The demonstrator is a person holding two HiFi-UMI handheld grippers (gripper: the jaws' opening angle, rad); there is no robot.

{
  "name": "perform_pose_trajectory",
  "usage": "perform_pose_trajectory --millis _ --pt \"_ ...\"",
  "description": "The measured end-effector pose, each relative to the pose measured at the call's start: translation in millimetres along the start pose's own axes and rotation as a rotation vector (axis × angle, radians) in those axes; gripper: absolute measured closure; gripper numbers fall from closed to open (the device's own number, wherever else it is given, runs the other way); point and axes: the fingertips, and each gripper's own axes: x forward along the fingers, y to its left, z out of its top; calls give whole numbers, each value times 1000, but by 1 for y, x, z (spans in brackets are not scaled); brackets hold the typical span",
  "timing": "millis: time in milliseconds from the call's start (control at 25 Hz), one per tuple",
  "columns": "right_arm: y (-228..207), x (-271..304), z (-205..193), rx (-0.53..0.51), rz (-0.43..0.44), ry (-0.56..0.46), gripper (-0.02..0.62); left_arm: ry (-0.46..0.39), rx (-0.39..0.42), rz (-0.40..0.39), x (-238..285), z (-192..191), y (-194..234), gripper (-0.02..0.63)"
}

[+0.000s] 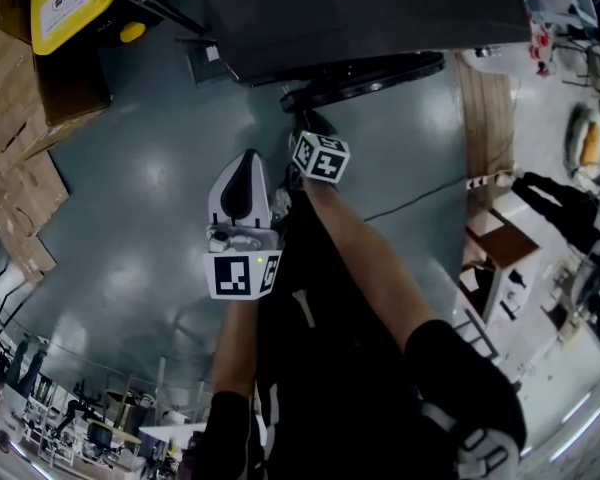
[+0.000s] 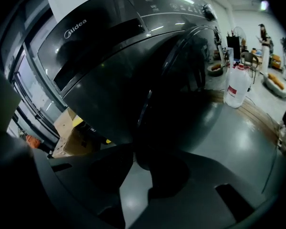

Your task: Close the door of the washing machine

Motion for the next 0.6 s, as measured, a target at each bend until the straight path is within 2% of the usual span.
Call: perform_pose_trajectory --millis 600 --pt "14 20 17 -46 32 27 508 -9 -8 47 18 10 17 603"
